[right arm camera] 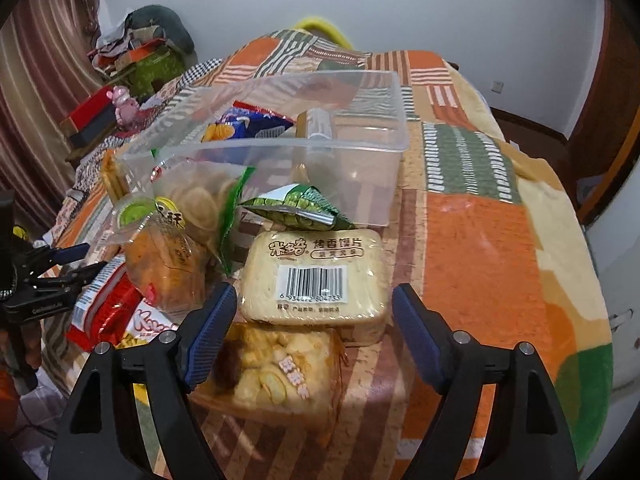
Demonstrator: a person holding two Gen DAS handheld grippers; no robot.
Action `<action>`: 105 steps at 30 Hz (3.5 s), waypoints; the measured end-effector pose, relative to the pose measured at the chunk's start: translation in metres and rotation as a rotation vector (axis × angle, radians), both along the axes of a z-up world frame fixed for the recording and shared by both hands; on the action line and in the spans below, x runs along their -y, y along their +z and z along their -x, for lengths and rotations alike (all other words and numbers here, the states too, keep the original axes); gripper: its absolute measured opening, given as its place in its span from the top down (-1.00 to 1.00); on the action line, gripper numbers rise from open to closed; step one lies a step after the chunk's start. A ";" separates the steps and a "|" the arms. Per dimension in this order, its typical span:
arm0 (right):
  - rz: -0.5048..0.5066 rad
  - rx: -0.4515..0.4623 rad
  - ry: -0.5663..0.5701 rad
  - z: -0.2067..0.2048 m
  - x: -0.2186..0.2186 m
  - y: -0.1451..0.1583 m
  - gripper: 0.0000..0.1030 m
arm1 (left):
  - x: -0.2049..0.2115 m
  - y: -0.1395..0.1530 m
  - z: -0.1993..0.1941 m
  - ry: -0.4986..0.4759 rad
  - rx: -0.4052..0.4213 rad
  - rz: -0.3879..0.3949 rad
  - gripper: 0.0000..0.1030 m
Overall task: Organize snacks
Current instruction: 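Grasp the wrapped wafer roll with the left gripper while the right grasps the square biscuit pack, then carry both packs over the clear box and release them inside, then grasp the red cracker pack with the left gripper while the right grasps the bread loaf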
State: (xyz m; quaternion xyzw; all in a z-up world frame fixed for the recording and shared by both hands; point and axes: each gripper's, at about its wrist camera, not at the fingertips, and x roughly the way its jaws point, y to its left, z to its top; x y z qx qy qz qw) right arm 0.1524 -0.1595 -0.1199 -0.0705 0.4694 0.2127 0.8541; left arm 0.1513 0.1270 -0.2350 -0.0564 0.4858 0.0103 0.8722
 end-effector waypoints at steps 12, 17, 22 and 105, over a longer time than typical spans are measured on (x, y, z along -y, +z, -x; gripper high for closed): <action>0.015 0.010 -0.013 -0.003 0.000 -0.005 -0.48 | -0.007 0.000 0.002 0.055 0.040 -0.001 0.12; 0.002 0.012 -0.012 0.000 0.002 -0.001 -0.46 | -0.011 0.012 0.011 0.071 0.056 0.004 0.12; -0.010 0.032 -0.024 0.005 0.010 0.008 -0.46 | -0.013 0.035 0.022 0.085 0.100 -0.004 0.12; -0.040 0.240 0.078 -0.026 -0.018 0.081 -0.51 | 0.055 0.135 -0.041 -0.118 0.266 -0.039 -0.21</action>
